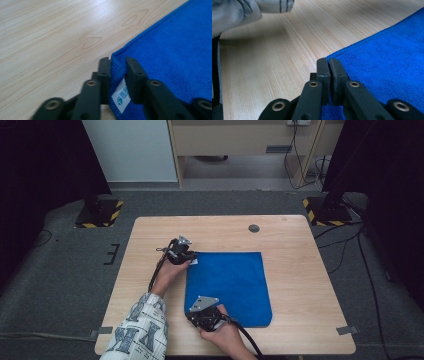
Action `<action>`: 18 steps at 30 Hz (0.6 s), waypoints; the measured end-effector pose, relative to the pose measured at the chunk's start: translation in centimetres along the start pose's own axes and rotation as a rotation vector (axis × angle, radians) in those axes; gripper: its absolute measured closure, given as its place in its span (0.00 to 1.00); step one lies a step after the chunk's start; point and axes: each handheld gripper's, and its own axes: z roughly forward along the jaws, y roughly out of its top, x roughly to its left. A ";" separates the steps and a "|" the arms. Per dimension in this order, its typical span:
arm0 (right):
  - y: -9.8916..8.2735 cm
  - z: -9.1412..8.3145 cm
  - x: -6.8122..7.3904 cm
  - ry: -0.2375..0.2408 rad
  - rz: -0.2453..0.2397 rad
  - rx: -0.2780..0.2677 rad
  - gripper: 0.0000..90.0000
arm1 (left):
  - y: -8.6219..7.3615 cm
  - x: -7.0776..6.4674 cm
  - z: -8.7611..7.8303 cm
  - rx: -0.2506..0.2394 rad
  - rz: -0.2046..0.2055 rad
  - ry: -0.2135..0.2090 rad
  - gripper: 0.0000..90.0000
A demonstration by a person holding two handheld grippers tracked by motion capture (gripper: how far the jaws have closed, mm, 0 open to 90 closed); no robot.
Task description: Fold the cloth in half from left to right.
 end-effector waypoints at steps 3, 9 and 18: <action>0.1 -0.2 0.0 -0.005 -0.001 -0.004 0.97 | 0.2 0.1 -0.3 -0.019 -0.022 -0.010 0.96; 0.3 -0.7 0.5 -0.016 -0.008 -0.008 0.98 | 1.1 0.3 -1.8 -0.060 -0.057 -0.015 0.98; 0.8 -1.4 1.4 -0.039 -0.013 -0.037 0.98 | 1.7 0.4 -3.4 -0.065 -0.087 -0.013 0.98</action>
